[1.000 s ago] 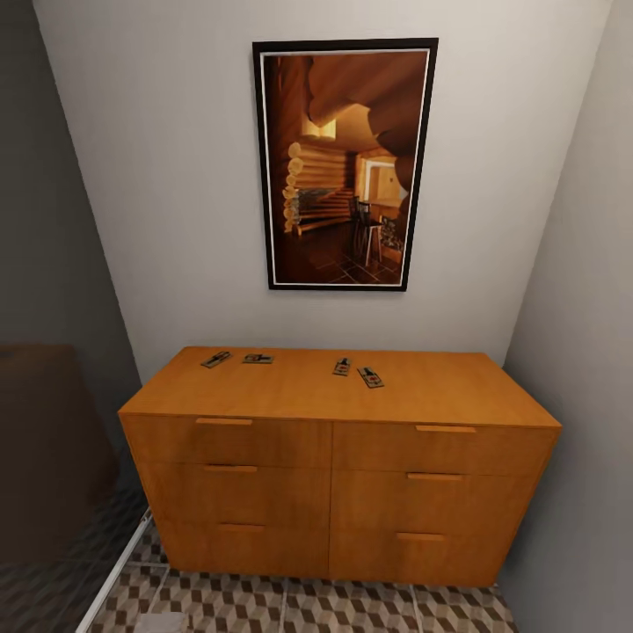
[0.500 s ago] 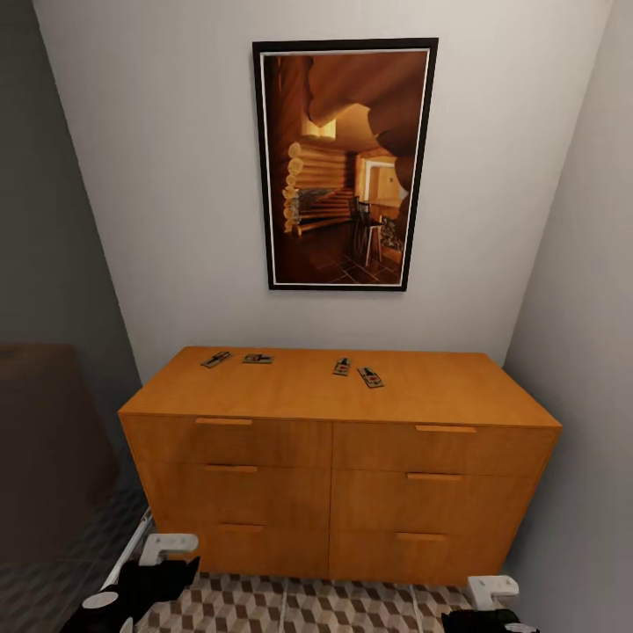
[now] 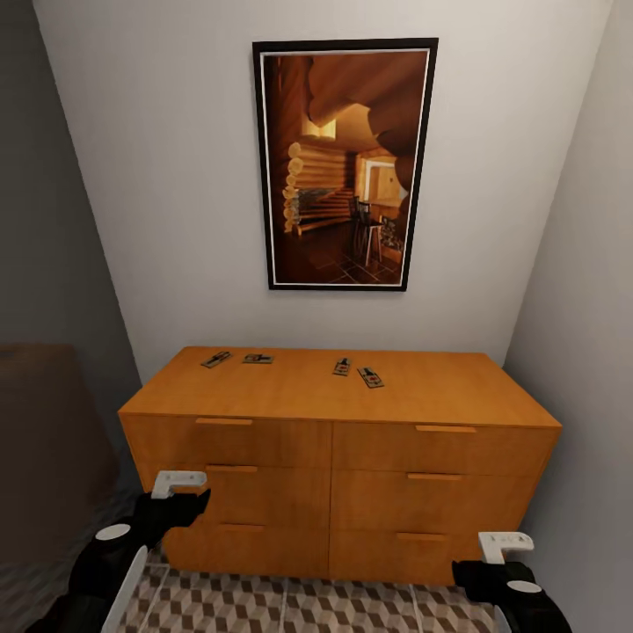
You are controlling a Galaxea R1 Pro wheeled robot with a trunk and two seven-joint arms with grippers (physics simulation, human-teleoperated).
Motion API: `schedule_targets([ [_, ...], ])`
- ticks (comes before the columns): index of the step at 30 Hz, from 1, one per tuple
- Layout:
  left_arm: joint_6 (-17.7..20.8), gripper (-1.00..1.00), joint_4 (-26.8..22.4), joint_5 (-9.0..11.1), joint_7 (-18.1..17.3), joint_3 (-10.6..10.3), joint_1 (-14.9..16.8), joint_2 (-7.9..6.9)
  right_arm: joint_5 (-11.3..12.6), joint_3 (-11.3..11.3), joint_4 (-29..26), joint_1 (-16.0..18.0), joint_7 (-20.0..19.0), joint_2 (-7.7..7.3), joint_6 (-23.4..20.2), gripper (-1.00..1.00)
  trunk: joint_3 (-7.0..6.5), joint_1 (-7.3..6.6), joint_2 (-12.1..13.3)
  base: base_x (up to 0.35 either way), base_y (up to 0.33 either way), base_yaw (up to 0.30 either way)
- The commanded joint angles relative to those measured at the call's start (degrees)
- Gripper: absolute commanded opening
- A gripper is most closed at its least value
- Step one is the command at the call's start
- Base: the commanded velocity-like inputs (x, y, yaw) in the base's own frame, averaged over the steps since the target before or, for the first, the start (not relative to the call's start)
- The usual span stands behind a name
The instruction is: Take the four mousetraps from the cabinet in the bathroom and place them on the bathroom floor. Make sure all four end up on the same floor surface, and ensure that at least two of them are either under or directly next to the same bathroom sink.
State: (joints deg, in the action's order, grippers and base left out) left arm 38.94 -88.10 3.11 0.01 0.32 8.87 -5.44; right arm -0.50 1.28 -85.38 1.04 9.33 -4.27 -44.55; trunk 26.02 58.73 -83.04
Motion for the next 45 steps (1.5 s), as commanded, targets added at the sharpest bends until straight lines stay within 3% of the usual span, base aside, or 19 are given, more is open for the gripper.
schedule_targets([
  [1, 0.35, 1.00, -0.08, 0.31, 0.00, 0.02, 0.86, 0.10, -0.02, -0.05, -0.19, 0.18, 0.28, 0.00, -0.57, 1.00, 0.07, 0.00, -0.04, 0.000, 0.000, 0.000],
  [7, 1.29, 1.00, 0.27, 0.64, -0.08, 0.27, 4.50, 1.45, -0.24, 0.22, -0.18, 0.87, 0.35, 0.42, -1.59, 1.00, 0.07, 0.00, -0.04, 0.000, 0.000, 0.000],
  [16, 0.59, 1.00, 0.62, 0.74, -0.07, 1.26, 2.53, 0.86, -0.33, 0.35, -0.32, -1.24, 0.85, 0.65, -1.96, 1.00, 0.07, 0.00, -0.04, 0.000, 0.000, 0.000],
  [22, 0.71, 1.00, 0.35, 0.71, 0.07, 0.90, 1.90, 1.64, -0.34, 0.43, -1.31, -2.99, 0.93, 0.42, -2.22, 1.00, 0.07, 0.00, -0.04, 0.000, 0.000, 0.000],
  [33, 1.53, 1.00, 0.04, 0.65, 0.14, 0.45, 1.79, 2.34, -0.12, 1.50, -2.18, -3.28, 0.82, 0.18, -3.09, 1.00, 0.07, 0.00, -0.04, 0.000, 0.000, 0.000],
  [45, 1.24, 1.00, -0.28, 0.58, 0.15, -0.07, 2.51, 5.65, -0.11, 2.20, -4.35, -1.40, 0.81, -0.10, -6.94, 1.00, 0.07, 0.00, -0.04, 0.000, 0.000, 0.000],
])
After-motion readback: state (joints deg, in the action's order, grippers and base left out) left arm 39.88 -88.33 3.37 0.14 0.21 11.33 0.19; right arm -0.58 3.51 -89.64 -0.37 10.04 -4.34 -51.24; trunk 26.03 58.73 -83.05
